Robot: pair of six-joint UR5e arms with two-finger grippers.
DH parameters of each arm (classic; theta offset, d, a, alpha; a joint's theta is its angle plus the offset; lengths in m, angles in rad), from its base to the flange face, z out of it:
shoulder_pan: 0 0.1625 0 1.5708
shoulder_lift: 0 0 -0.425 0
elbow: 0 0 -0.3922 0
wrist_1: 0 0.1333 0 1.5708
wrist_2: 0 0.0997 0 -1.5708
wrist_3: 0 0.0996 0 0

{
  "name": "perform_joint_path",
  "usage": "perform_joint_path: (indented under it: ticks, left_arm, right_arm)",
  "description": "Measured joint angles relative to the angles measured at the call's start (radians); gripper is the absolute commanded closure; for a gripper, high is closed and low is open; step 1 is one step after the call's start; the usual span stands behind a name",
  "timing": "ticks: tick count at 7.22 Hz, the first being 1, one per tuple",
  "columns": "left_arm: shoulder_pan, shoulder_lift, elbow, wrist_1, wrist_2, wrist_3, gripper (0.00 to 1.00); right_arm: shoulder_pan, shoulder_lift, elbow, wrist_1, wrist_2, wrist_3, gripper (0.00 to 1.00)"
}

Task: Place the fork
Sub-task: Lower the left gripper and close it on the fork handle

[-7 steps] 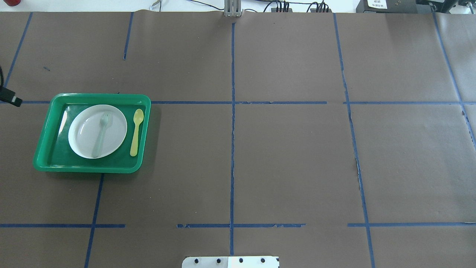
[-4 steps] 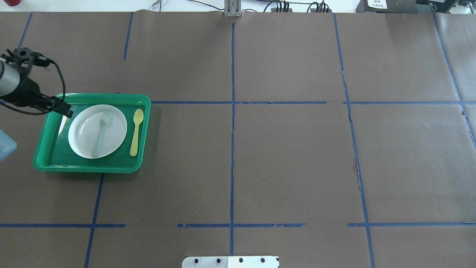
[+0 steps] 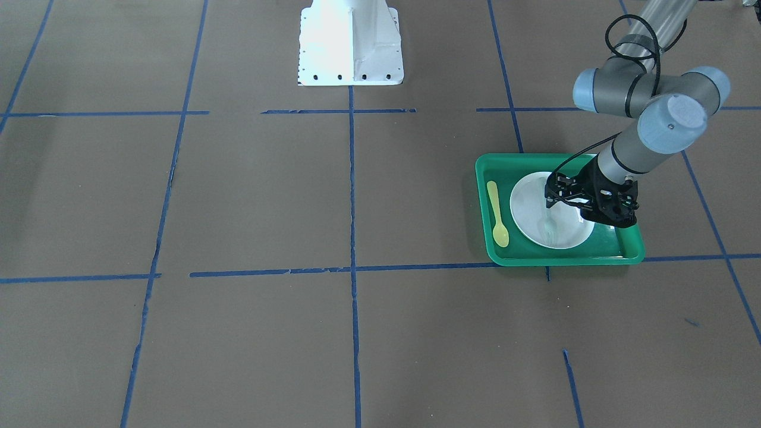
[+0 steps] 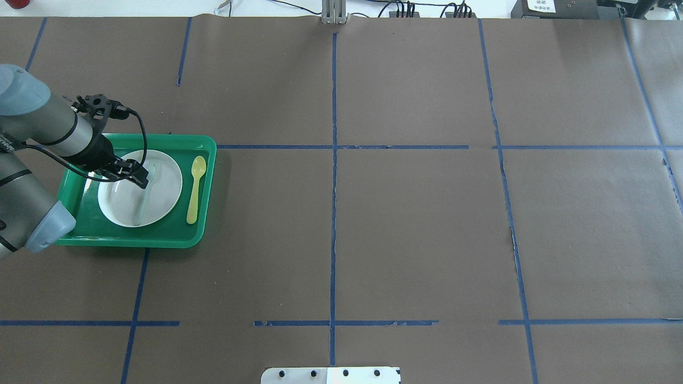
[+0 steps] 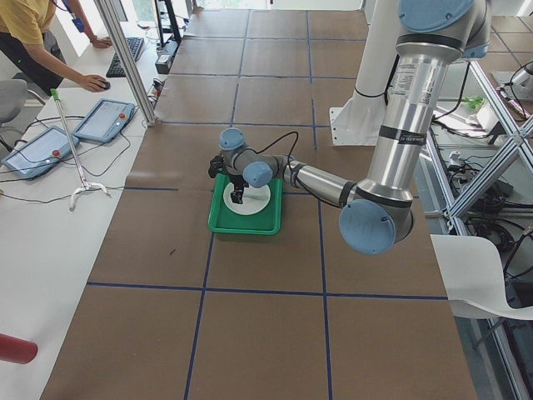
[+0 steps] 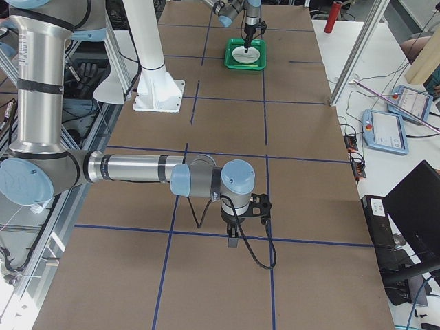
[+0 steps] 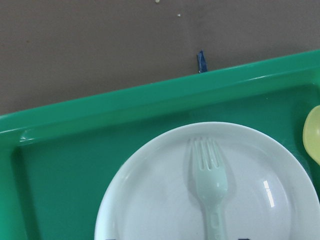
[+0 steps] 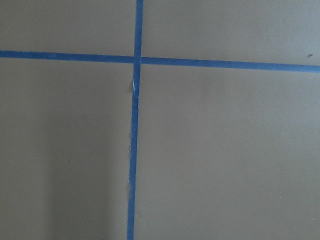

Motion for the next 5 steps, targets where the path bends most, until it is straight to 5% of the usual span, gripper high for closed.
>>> perform_joint_path:
  ticks: [4, 5]
  left_arm:
    - [0.032, -0.009, 0.026, -0.007, 0.0, -0.016, 0.53]
    - [0.032, -0.01, 0.034, -0.012, 0.0, -0.013, 0.66]
  right_arm:
    - [0.0, 0.0, 0.0, 0.0, 0.0, 0.0, 0.0]
    - [0.0, 0.0, 0.0, 0.0, 0.0, 0.0, 0.0]
